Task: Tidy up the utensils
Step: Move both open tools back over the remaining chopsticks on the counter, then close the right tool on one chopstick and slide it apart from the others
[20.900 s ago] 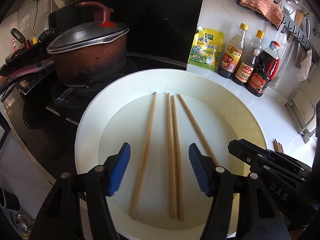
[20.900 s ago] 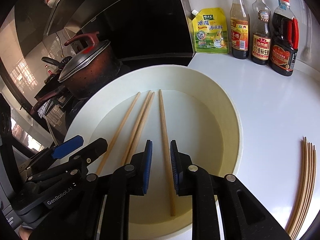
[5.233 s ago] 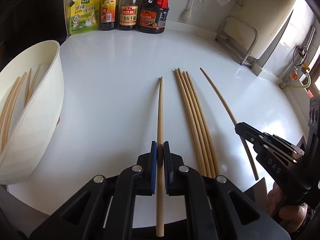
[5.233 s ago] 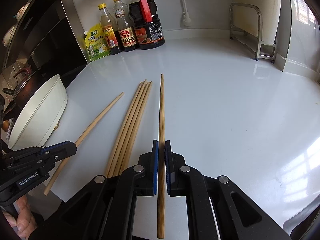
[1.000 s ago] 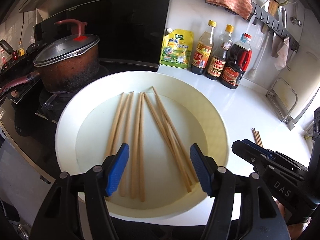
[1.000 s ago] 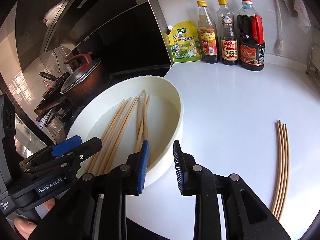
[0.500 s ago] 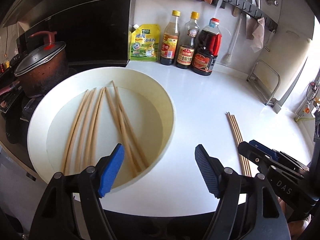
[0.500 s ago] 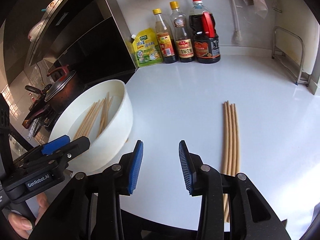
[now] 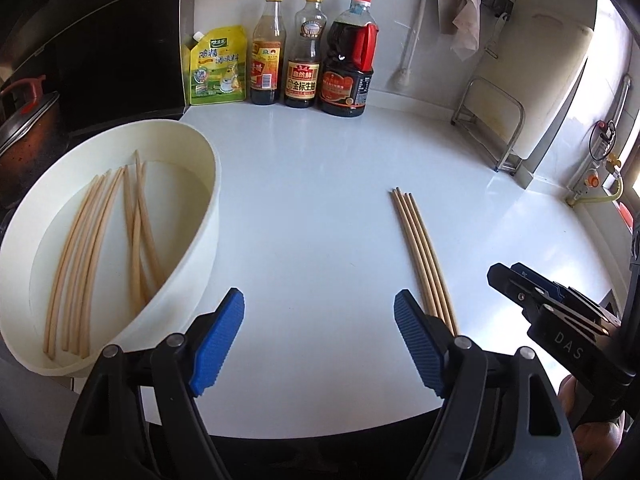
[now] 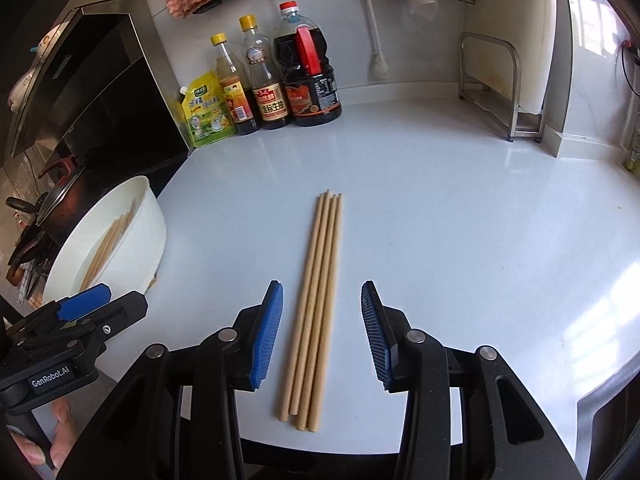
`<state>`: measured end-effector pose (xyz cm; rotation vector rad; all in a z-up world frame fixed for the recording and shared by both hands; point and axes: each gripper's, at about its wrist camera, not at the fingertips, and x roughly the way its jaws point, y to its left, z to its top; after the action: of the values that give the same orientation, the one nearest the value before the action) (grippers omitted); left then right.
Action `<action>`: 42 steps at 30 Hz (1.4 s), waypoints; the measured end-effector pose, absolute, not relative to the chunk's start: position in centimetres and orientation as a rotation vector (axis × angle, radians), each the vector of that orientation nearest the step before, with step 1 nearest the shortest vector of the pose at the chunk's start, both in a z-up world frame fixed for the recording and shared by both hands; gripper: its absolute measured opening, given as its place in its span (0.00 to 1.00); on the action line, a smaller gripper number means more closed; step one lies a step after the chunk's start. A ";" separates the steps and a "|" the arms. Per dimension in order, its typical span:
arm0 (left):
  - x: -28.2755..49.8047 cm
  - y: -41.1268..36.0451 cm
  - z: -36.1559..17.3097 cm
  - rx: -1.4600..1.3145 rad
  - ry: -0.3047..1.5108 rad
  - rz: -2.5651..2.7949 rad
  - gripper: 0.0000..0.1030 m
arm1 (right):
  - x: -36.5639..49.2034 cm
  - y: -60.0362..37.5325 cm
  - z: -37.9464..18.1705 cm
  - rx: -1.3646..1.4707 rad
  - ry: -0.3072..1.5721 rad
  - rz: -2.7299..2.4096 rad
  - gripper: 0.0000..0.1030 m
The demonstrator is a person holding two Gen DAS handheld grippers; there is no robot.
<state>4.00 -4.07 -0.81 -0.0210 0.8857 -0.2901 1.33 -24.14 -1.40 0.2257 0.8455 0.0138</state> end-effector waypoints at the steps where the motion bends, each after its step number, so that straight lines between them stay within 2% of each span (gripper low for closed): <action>1: 4.2 -4.3 -1.1 -0.021 0.893 -0.288 0.74 | 1.5 -24.4 -1.8 0.219 0.853 0.008 0.38; 12: 5.9 -5.3 -3.5 -0.021 0.949 -0.278 0.74 | 3.4 -23.8 -5.4 0.134 0.949 -0.006 0.38; 32: 6.7 -5.7 -4.7 -0.038 0.983 -0.280 0.74 | 4.1 -22.5 -7.0 0.041 0.986 -0.023 0.38; 33: 6.7 -5.7 -4.8 -0.039 0.984 -0.282 0.74 | 4.1 -22.5 -7.0 0.038 0.985 -0.024 0.36; 37: 6.7 -6.5 -5.0 -0.032 0.988 -0.293 0.74 | 4.1 -22.7 -6.9 0.028 0.983 -0.025 0.15; 40: 6.7 -7.7 -5.2 -0.017 0.992 -0.312 0.74 | 4.1 -23.2 -6.9 0.031 0.985 -0.022 0.06; 42: 6.7 -8.5 -5.3 -0.006 0.993 -0.324 0.74 | 4.0 -23.6 -6.9 0.036 0.984 -0.022 0.06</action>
<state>6.71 -8.48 -5.32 -0.0062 0.9929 -0.3243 4.04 -23.64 -6.93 0.0356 0.9843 -0.0221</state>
